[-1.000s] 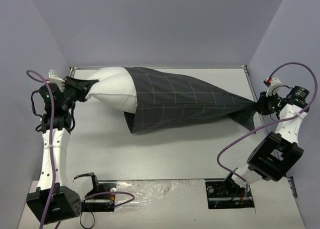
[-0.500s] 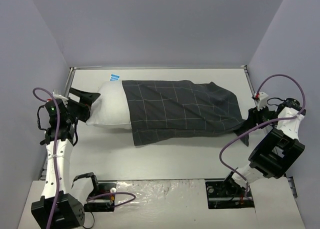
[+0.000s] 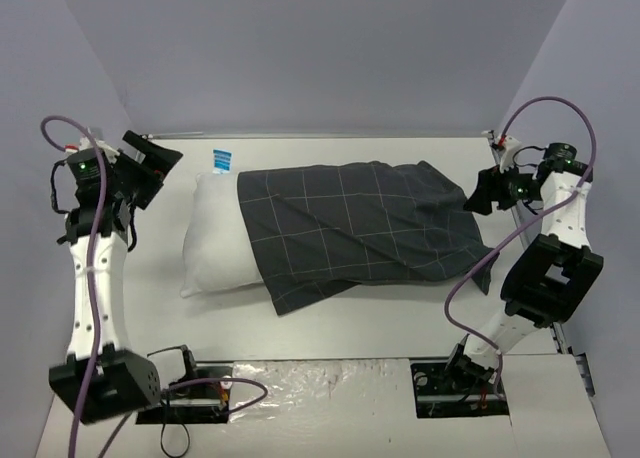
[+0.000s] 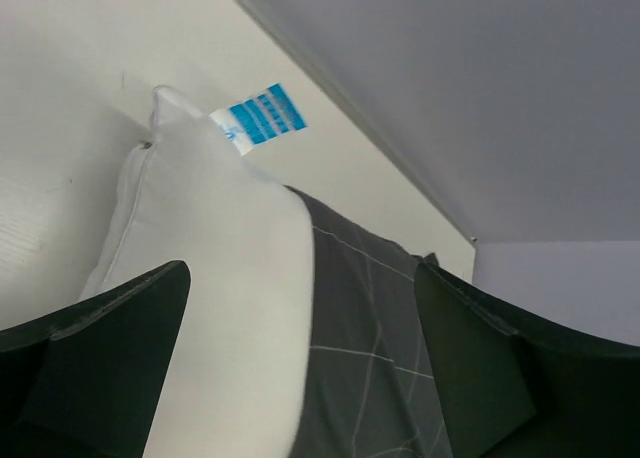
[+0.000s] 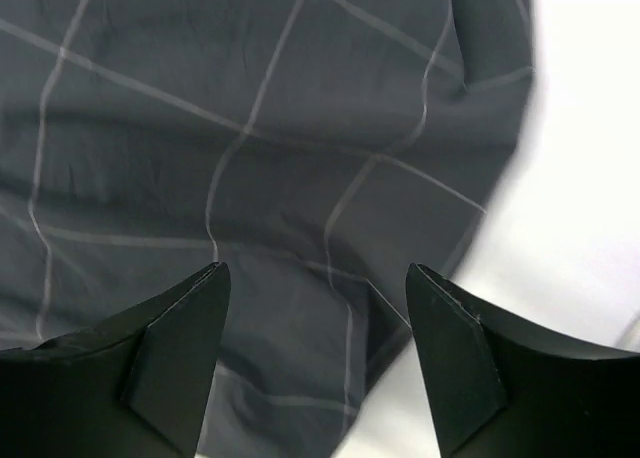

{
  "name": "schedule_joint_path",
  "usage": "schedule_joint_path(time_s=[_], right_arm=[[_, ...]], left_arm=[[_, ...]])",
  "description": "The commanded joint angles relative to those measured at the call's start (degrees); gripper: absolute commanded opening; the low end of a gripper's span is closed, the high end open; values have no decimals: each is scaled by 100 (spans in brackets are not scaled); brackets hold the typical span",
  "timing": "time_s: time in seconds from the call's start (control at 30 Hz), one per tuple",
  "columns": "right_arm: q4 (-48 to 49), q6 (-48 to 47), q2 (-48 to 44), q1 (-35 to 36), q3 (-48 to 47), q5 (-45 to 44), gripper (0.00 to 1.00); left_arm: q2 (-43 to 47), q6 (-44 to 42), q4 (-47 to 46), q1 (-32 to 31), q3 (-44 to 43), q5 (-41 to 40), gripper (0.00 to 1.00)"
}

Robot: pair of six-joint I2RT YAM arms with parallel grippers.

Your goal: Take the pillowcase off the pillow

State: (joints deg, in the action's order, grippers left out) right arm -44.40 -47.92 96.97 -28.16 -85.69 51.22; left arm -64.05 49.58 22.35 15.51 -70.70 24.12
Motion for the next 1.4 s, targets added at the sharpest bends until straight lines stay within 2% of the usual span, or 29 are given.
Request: schedule_joint_path(time_s=[0.0, 0.13, 0.2, 0.23, 0.27, 0.33, 0.37, 0.4, 0.47, 0.63, 0.77, 0.9, 0.97, 1.03, 1.07, 1.1, 1.13, 1.17, 1.2, 1.23, 1.27, 1.37], right_arm=[[-34, 748, 243, 223, -474, 178, 68], [817, 2020, 244, 451, -475, -410, 70], [1335, 3004, 226, 759, -362, -1138, 74], [1868, 3513, 209, 873, -274, -1497, 77], [2135, 4518, 174, 961, -168, -1823, 84], [2453, 5605, 103, 1259, 61, -3236, 97], [2532, 5949, 129, 1339, 61, -3537, 100], [2516, 6718, 242, 1375, 35, -3871, 100], [2568, 7643, 409, 1296, 131, -3604, 100], [2822, 8692, 770, 1366, 351, -3382, 100], [2841, 8958, 1051, 1515, 386, -3505, 100], [2902, 9151, 1263, 1779, 536, -3391, 100], [2928, 9187, 1342, 1928, 588, -3390, 100], [2972, 9169, 1386, 1981, 615, -3408, 99], [2981, 9169, 1421, 1973, 615, -3408, 94], [2999, 9160, 1421, 1964, 632, -3339, 89], [3147, 9152, 1413, 1920, 659, -3216, 69], [3244, 9160, 1378, 1824, 694, -3076, 57], [3332, 9152, 1343, 1771, 755, -2735, 40], [3429, 9125, 1325, 1727, 747, -2618, 8], [3429, 9064, 1246, 1692, 712, -2530, 0], [3473, 8599, 1036, 1542, 510, -1969, 0]], left_arm=[[-1001, -247, 7, 14, 65, 382, 94], [-1618, -300, -151, 5, 47, 672, 94], [-1925, -195, -213, 5, 30, 795, 94], [-2005, -151, -353, -4, 21, 892, 94], [-2076, -55, -398, -4, 12, 919, 94], [-2208, -1, -512, -4, -23, 946, 94], [-2243, 7, -530, -4, -75, 928, 94], [-2322, 8, -556, 5, -102, 928, 94], [-2488, -45, -530, -4, -251, 937, 94], [-2937, -334, -233, -109, -594, 1261, 94], [-3245, -931, 340, -328, -840, 1376, 94], [-3438, -1003, 306, -566, -753, 1490, 95], [-3500, -986, 227, -663, -744, 1587, 99], [-3526, -916, -19, -768, -683, 1779, 85], [-3518, -785, -133, -786, -639, 1885, 78], [-3500, -705, -378, -786, -586, 1973, 61], [-3474, -643, -476, -786, -507, 2078, 53], [-3430, -582, -521, -777, -463, 2114, 46], [-3386, -564, -617, -777, -428, 2123, 32], [-3342, -538, -679, -769, -384, 2123, 27], [-3298, -450, -749, -760, -262, 2141, 22], [-3062, -240, -1161, -690, -7, 2211, 9]])
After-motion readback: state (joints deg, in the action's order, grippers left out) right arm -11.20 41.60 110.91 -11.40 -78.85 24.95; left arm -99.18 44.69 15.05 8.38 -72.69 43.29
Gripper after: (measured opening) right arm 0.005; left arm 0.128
